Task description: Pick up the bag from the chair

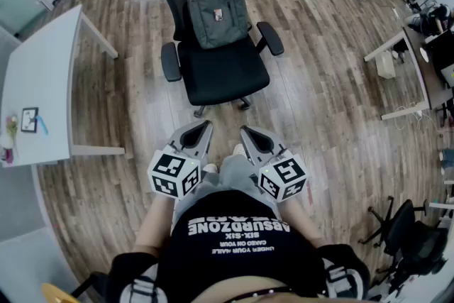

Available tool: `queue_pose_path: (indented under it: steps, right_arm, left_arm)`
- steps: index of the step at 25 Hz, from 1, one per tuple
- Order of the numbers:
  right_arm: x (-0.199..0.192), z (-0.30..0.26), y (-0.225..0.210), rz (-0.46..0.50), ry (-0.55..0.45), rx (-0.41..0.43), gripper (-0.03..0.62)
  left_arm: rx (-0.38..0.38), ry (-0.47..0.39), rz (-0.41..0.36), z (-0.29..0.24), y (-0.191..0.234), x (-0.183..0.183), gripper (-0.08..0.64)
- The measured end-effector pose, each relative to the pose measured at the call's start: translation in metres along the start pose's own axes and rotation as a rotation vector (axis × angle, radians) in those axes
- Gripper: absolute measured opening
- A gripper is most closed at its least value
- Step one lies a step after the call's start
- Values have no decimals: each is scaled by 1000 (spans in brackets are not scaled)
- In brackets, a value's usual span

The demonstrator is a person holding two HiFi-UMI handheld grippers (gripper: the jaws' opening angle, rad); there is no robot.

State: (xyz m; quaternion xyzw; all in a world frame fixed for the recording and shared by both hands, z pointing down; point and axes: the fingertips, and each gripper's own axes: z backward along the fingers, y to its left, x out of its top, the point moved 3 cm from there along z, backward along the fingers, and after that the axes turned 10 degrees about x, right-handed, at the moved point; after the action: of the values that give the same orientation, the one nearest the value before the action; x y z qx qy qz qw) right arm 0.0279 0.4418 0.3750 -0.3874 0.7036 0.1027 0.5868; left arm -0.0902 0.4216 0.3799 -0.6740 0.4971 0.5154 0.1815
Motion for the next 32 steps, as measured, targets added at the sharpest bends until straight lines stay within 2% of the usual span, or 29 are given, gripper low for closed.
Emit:
queue_pose_path:
  steps: [6,12,19,24,32]
  right_arm:
    - [27,-5,-53,22,15,23,15]
    - [62,-1,-108,54,-1,54,15]
    - [68,7,-153,72,19,87,15]
    - [66,5,-171,49,23,113,15]
    - [80,-18,-197,47,27,137,15]
  left_arm:
    - [4,-32,-1,-53,-15,35,15]
    - [41,-71,11,-101,-29,65,15]
    - [113,-107,35,-132,-40,73,15]
    - [162,-92,28,-143,-38,71,15]
    - [178,-85,35,-172,-23,82,17]
